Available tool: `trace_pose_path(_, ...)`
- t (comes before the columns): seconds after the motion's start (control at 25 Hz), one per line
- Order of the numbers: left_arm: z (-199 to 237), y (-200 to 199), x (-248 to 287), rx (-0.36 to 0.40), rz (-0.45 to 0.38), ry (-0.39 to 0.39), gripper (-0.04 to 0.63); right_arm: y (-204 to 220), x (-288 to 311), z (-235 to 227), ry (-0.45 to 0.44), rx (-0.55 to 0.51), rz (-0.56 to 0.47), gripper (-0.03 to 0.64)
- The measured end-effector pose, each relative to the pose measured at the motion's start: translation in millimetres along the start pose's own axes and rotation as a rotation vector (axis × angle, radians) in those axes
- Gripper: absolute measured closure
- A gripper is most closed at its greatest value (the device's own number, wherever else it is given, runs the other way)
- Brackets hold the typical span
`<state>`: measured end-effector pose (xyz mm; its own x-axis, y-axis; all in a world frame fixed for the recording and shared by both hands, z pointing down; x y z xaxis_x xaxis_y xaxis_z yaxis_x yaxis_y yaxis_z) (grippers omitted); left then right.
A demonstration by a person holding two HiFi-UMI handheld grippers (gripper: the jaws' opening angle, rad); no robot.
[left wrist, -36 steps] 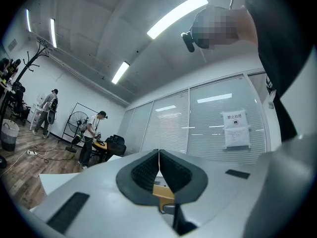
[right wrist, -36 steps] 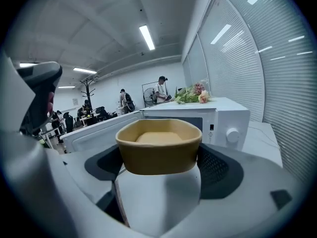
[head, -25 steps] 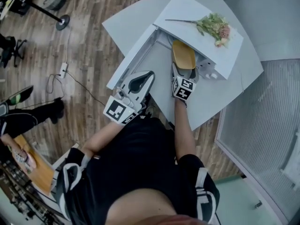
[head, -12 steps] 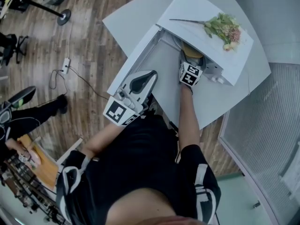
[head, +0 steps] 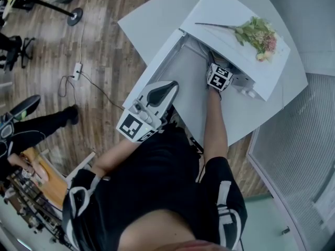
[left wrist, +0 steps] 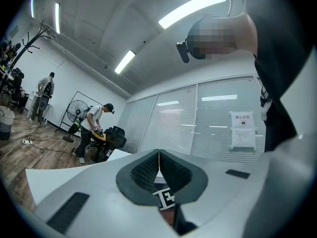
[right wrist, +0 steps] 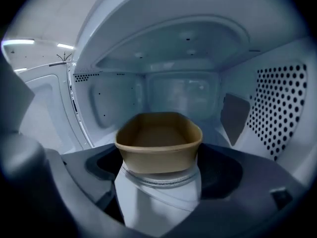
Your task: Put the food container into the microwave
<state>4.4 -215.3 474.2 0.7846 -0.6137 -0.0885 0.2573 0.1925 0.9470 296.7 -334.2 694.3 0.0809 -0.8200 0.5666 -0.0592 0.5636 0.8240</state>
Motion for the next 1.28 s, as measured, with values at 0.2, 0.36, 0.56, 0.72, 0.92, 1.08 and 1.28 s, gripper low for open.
trace_pose_path(0.2,4,1,4,-0.014,0.015,0.011,0.571,0,14,-2,0.000,0.013,0.031,0.133)
trace_pose_path(0.36,8,2,8,-0.007,0.021,0.018,0.571,4,19,-4,-0.006,0.018,0.055,0.132)
trace_pose_path(0.56,8,3,10,-0.017,0.026,0.026,0.571,11,23,-3,-0.008,0.028,0.096,0.132)
trace_pose_path(0.72,8,3,9,-0.022,0.027,0.020,0.571,14,24,-1,-0.018,0.045,0.102,0.132)
trace_pose_path(0.92,3,0,0,-0.010,0.015,0.018,0.571,13,17,-1,-0.031,0.067,0.098,0.130)
trace_pose_path(1.08,-5,-4,-10,0.000,0.003,0.011,0.571,16,7,-1,-0.026,0.085,0.105,0.126)
trace_pose_path(1.28,-22,-12,-24,0.038,-0.020,0.028,0.571,23,-29,5,-0.015,0.108,0.087,0.126)
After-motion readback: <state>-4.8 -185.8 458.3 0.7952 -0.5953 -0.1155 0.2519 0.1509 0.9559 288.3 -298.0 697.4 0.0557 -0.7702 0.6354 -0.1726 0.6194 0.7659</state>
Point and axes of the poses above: the fingertips, and each gripper's own axes: x forward along the fingers, z to its left, y out of its underside, the point moved 10 cm from there along -x, backward along the fingers
